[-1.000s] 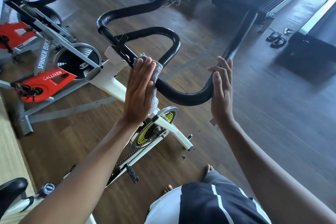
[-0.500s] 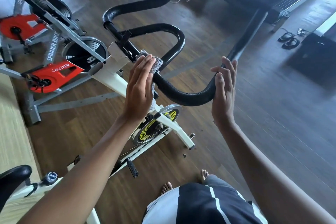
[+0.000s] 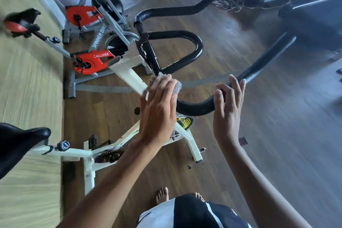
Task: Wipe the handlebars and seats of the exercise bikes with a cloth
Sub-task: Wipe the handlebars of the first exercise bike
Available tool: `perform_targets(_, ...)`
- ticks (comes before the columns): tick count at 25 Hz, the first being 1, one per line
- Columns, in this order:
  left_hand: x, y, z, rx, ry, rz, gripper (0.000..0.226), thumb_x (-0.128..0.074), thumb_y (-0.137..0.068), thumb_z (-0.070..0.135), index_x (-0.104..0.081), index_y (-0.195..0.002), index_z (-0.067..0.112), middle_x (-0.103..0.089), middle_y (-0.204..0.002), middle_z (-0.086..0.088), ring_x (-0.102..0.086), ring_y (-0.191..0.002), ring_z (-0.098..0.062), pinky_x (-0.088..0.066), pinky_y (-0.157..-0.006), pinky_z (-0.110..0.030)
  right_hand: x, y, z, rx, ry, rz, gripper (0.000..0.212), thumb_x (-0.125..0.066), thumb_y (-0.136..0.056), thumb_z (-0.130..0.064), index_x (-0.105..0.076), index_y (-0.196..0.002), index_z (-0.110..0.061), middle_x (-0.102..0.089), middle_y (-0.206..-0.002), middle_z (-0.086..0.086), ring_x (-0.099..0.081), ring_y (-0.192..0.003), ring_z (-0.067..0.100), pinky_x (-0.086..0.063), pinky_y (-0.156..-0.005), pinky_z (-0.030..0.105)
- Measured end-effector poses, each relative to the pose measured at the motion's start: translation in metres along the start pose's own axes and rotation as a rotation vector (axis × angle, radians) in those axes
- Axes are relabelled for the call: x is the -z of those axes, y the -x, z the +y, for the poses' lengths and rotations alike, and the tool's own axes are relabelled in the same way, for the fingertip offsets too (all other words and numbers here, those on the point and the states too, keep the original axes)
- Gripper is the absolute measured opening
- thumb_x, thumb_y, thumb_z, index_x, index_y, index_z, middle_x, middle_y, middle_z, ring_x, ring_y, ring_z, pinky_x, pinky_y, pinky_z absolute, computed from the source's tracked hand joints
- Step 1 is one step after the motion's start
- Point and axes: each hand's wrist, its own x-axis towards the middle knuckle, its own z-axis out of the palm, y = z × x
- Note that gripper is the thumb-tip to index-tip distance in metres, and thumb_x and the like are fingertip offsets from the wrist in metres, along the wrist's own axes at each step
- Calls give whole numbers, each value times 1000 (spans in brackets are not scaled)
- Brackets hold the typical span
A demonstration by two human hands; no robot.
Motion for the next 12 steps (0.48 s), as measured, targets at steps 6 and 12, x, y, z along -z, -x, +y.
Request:
perform_targets(6, -11, -3, 2, 41, 59, -42, 42, -33, -105, 19, -55, -132, -3, -49, -145, -17, -25, -148, -33, -14, -124, -37, 13, -1, 4, 61, 54, -97, 41, -34, -103, -44, -58, -124, -18, -28, -161, -2, -2, -154, 15, -4, -122, 23)
perform_targets(12, -13, 5, 12, 79, 48, -21, 39, -36, -105, 16, -54, -134, -3, -47, -147, -17, -26, -148, -31, -20, -122, -42, 18, -2, 7, 88, 75, -140, 42, -35, -104, -46, -55, -129, -19, -25, -162, -2, 1, -154, 15, -10, -125, 39)
